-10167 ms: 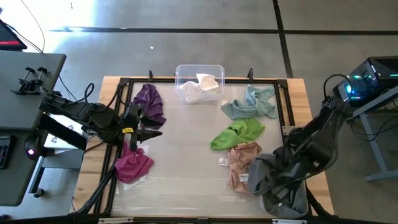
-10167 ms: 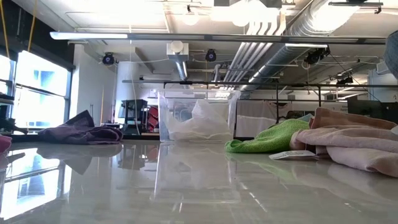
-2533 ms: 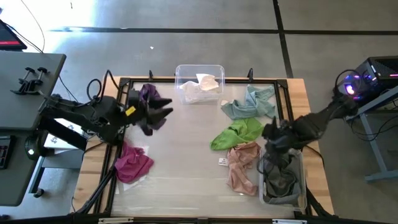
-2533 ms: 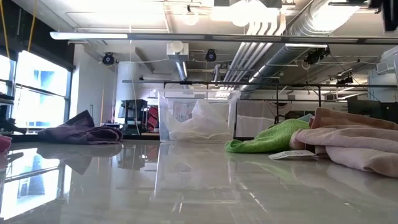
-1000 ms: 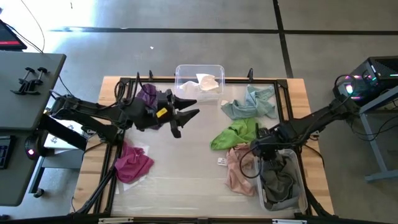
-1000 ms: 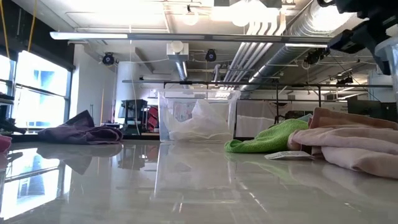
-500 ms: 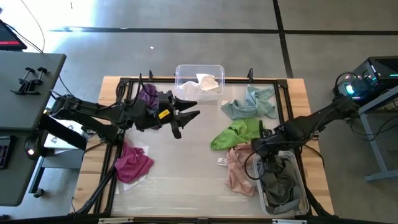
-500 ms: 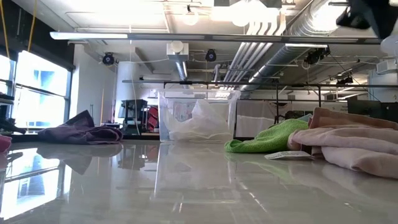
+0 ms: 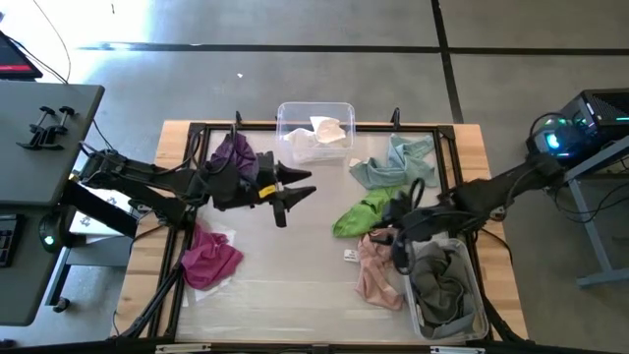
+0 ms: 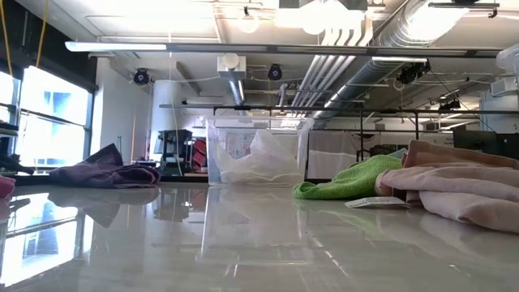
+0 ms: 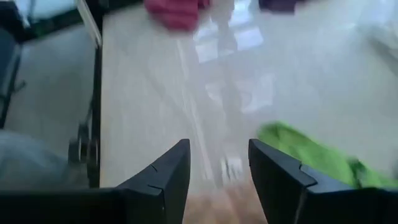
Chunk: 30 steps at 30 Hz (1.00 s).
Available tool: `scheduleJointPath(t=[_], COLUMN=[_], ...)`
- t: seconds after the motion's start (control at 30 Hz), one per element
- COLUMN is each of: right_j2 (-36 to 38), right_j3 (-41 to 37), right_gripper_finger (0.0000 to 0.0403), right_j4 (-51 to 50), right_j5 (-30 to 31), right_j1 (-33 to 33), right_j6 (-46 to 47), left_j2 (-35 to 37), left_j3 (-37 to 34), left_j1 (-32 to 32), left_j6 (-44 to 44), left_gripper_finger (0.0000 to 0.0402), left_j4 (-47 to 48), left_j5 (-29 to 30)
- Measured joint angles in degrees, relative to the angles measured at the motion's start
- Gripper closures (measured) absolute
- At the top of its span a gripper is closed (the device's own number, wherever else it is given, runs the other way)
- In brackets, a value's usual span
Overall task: Sort towels by color in basket
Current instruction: Put the light brown towel into the top transparent bin
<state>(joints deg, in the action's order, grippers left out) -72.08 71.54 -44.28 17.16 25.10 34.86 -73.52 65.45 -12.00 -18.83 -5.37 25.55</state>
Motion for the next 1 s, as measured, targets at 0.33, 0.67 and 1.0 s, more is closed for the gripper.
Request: scheduleJointPath(t=[0.33,0.67,1.0], right_j2=[-17.32,-32.31,-38.9], right_j3=[1.1,2.99,0.62], right_gripper_finger=[0.0203,0.0232,0.0278], right_j4=[2.59,-12.5,-7.43], right_j5=[-14.66,-16.73,-16.4], right_j1=[-4.33,-5.81,-7.13], right_j6=[-3.33,10.21,7.72], left_j2=[0.02,0.02,0.02], left_j3=[0.0,0.0,0.0], left_j1=[-1.61,-3.53,-3.8], left_j6=[-12.14,-15.17,-13.2], left_gripper_finger=[0.0206,0.0206,0.0206], left_j4=[10.98,15.55,14.69], left_j5=[-6.55,-7.06,-7.2])
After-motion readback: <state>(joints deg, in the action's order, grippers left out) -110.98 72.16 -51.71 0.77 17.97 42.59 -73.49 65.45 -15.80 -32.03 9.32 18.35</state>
